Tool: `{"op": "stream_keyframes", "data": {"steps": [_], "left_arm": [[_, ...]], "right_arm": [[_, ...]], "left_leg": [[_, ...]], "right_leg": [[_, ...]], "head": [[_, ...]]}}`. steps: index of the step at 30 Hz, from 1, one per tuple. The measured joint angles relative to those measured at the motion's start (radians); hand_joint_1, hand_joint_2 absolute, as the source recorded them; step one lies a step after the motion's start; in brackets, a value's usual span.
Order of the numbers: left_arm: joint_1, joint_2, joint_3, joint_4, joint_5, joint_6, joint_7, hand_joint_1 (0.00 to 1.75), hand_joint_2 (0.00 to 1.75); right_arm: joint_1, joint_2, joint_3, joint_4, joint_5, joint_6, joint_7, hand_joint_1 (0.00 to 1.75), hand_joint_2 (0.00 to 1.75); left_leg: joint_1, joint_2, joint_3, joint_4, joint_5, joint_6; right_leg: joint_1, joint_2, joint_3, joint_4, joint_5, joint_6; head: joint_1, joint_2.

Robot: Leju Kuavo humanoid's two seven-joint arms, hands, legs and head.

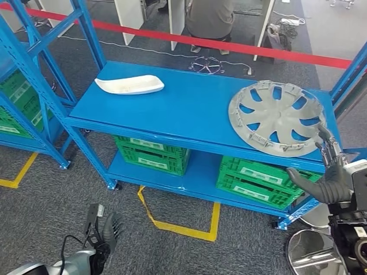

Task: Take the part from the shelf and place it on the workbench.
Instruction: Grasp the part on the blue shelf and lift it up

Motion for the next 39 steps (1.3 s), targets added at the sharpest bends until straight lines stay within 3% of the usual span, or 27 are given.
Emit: {"op": "stream_keyframes", "data": {"steps": [2, 3, 5, 7, 10, 11, 12, 13, 15, 16, 17, 19, 20, 23, 24, 30, 35, 39], "left_arm": [[0.0, -0.002, 0.0, 0.0, 0.0, 0.0, -0.001, 0.0, 0.0], [0.001, -0.003, 0.0, 0.0, 0.0, 0.0, -0.001, 0.0, 0.0], [0.001, -0.003, 0.0, 0.0, 0.0, 0.0, -0.002, 0.0, 0.0], [0.0, -0.003, 0.0, 0.0, 0.0, -0.001, -0.004, 0.0, 0.0], [-0.002, -0.002, 0.0, 0.0, 0.0, -0.001, -0.006, 0.0, 0.0], [-0.001, -0.002, 0.0, 0.0, 0.0, -0.001, -0.006, 0.0, 0.0], [0.001, -0.002, 0.0, 0.0, 0.0, -0.001, -0.006, 0.0, 0.0], [0.001, -0.001, 0.0, 0.0, 0.0, -0.001, -0.006, 0.0, 0.0], [0.001, -0.001, 0.0, 0.0, 0.0, -0.001, -0.006, 0.0, 0.0], [0.0, 0.0, 0.0, 0.0, -0.001, -0.001, -0.006, 0.0, 0.0], [-0.001, 0.0, 0.0, 0.0, -0.001, 0.0, -0.006, 0.0, 0.0], [-0.002, 0.0, 0.0, 0.0, -0.001, 0.001, -0.006, 0.0, 0.0], [-0.002, 0.0, 0.0, 0.0, -0.001, 0.001, -0.006, 0.0, 0.0], [-0.002, 0.0, 0.0, 0.0, 0.0, 0.001, -0.008, 0.0, 0.0], [-0.002, 0.0, 0.0, 0.0, 0.0, 0.001, -0.008, 0.0, 0.0], [-0.001, -0.001, 0.0, 0.0, 0.002, 0.002, -0.01, 0.0, 0.0], [0.0, -0.001, 0.0, 0.0, -0.001, 0.01, -0.013, 0.0, 0.0], [0.003, 0.0, 0.0, 0.0, -0.001, 0.011, -0.016, 0.0, 0.0]], "right_arm": [[-0.003, -0.001, 0.001, 0.001, 0.001, 0.001, 0.003, 0.0, 1.75], [-0.004, -0.001, 0.001, 0.002, 0.001, 0.002, 0.004, 0.0, 1.75], [-0.006, -0.002, 0.001, 0.002, 0.002, 0.002, 0.005, 0.0, 1.75], [-0.009, -0.002, 0.001, 0.0, 0.002, 0.002, 0.005, 0.0, 1.75], [-0.012, -0.002, 0.002, 0.0, 0.002, 0.002, 0.005, 0.0, 1.75], [-0.012, -0.002, 0.002, 0.0, 0.002, 0.002, 0.005, 0.0, 1.75], [-0.012, -0.002, 0.002, 0.0, 0.002, 0.002, 0.005, 0.0, 1.75], [-0.012, -0.002, 0.002, 0.0, 0.002, 0.002, 0.006, 0.0, 1.75], [-0.013, -0.002, 0.002, 0.0, 0.002, 0.002, 0.007, 0.0, 1.75], [-0.014, -0.002, 0.002, 0.001, 0.002, 0.002, 0.008, 0.0, 1.75], [-0.016, -0.002, 0.002, 0.001, 0.002, 0.002, 0.009, 0.0, 1.75], [-0.019, -0.002, 0.002, 0.002, 0.004, 0.002, 0.011, 0.0, 1.75], [-0.02, -0.002, 0.002, 0.003, 0.005, 0.002, 0.012, 0.0, 1.75], [-0.022, -0.004, 0.002, 0.007, 0.01, 0.004, 0.018, 0.0, 1.75], [-0.024, -0.004, 0.002, 0.008, 0.012, 0.005, 0.02, 0.0, 1.75], [-0.029, -0.005, 0.003, 0.022, 0.018, 0.013, 0.031, 0.0, 1.75], [-0.04, -0.01, 0.003, 0.041, 0.058, 0.022, 0.088, 0.0, 1.75], [-0.054, -0.025, 0.003, 0.058, 0.103, 0.023, 0.15, 0.0, 1.75]], "left_leg": [[-0.001, -0.003, 0.014, -0.004, -0.016, -0.007], [0.0, -0.004, 0.016, -0.004, -0.018, -0.012], [0.0, -0.004, 0.017, -0.002, -0.017, -0.023], [0.002, -0.002, -0.007, 0.05, -0.023, -0.033], [0.01, 0.0, -0.125, 0.234, -0.089, -0.047], [0.015, 0.0, -0.16, 0.274, -0.103, -0.052], [0.02, 0.001, -0.18, 0.282, -0.099, -0.057], [0.024, 0.001, -0.179, 0.251, -0.073, -0.06], [0.032, 0.002, -0.131, 0.112, 0.015, -0.065], [0.033, 0.003, -0.107, 0.047, 0.041, -0.064], [0.032, 0.004, -0.09, 0.006, 0.053, -0.059], [0.028, 0.004, -0.083, -0.015, 0.057, -0.047], [0.028, 0.003, -0.081, -0.015, 0.066, -0.044], [0.024, 0.001, -0.076, -0.016, 0.073, -0.04], [0.022, 0.001, -0.076, -0.016, 0.072, -0.037], [0.017, 0.0, -0.075, -0.015, 0.066, -0.025], [0.016, 0.0, -0.075, -0.014, 0.063, -0.021], [0.016, 0.0, -0.075, -0.016, 0.063, -0.021]], "right_leg": [[0.008, 0.0, 0.007, -0.091, 0.115, -0.014], [0.011, 0.001, 0.009, -0.111, 0.143, -0.02], [0.011, 0.003, 0.025, -0.127, 0.147, -0.031], [0.007, 0.003, 0.046, -0.144, 0.147, -0.039], [0.004, 0.002, 0.064, -0.156, 0.14, -0.046], [0.004, 0.002, 0.068, -0.156, 0.136, -0.047], [0.003, 0.002, 0.073, -0.156, 0.131, -0.046], [0.001, 0.003, 0.078, -0.155, 0.127, -0.043], [-0.002, 0.003, 0.09, -0.155, 0.119, -0.035], [-0.003, 0.004, 0.094, -0.154, 0.115, -0.03], [-0.003, 0.005, 0.095, -0.153, 0.11, -0.023], [-0.002, 0.006, 0.093, -0.15, 0.1, -0.012], [-0.002, 0.005, 0.09, -0.149, 0.095, -0.019], [-0.002, 0.003, 0.091, -0.148, 0.087, -0.053], [-0.003, 0.003, 0.093, -0.15, 0.087, -0.054], [-0.006, 0.003, 0.1, -0.161, 0.093, -0.035], [-0.01, 0.003, 0.103, -0.165, 0.091, 0.002], [-0.01, 0.003, 0.102, -0.165, 0.09, 0.006]], "head": [[0.005, 0.0], [0.007, 0.0], [0.007, 0.0], [0.006, 0.0], [0.002, 0.0], [0.001, 0.0], [-0.001, 0.0], [-0.001, 0.0], [-0.003, 0.0], [-0.004, 0.0], [-0.004, 0.0], [-0.004, 0.0], [-0.001, 0.0], [0.004, 0.0], [0.005, 0.0], [0.005, 0.0], [0.005, 0.0], [0.005, 0.0]]}}
